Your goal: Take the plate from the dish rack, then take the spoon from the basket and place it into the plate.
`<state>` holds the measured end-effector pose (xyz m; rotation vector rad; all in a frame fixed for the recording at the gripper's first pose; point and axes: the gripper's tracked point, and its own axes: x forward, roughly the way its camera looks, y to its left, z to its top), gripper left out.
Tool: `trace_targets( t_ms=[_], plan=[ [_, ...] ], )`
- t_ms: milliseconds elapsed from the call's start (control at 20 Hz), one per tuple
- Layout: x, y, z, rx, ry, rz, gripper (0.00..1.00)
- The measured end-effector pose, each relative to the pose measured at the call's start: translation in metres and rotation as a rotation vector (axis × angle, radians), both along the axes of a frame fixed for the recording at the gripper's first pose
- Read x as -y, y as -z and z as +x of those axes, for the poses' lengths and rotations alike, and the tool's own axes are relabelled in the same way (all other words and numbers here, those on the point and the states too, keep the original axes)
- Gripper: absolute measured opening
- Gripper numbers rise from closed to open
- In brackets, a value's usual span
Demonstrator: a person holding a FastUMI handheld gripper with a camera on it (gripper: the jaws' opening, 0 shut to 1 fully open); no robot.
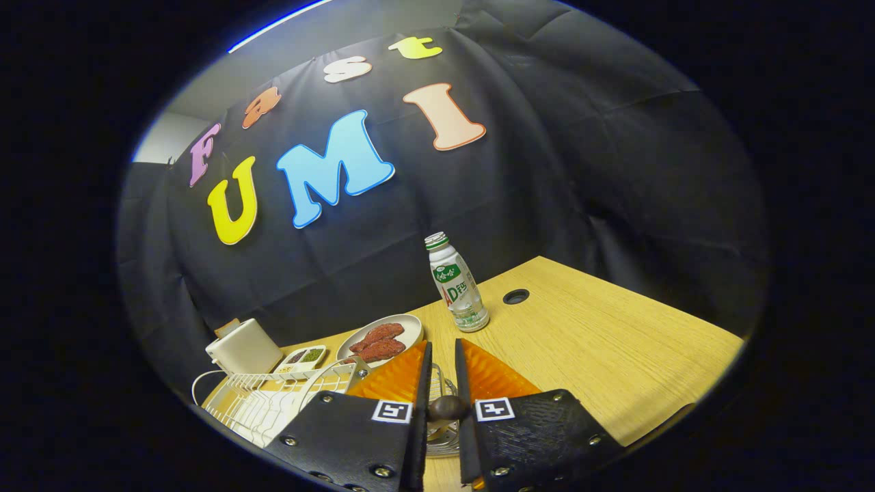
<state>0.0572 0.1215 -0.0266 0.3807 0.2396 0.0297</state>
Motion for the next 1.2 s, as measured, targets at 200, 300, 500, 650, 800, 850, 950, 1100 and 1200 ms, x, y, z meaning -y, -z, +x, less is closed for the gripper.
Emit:
trace_targets(
  t_ms=[200,300,500,650,800,850,950,1100,1200],
  plan=[
    [-0.011,-0.012,0.003,0.014,-0.027,-0.033,0.19],
    [-0.013,-0.022,0.010,0.029,-0.042,-0.045,0.19],
    [-0.016,-0.048,0.024,0.055,-0.060,-0.058,0.19],
    [-0.018,-0.068,0.029,0.079,-0.080,-0.101,0.18],
    [-0.019,-0.070,0.029,0.075,-0.100,-0.155,0.18],
    [-0.020,-0.068,0.027,0.075,-0.105,-0.147,0.18],
    [-0.015,-0.074,0.023,0.096,-0.077,-0.111,0.18],
    [0.002,-0.080,0.012,0.136,-0.020,-0.133,0.18],
    [-0.002,-0.075,-0.002,0.126,-0.044,-0.149,0.19]
  ],
)
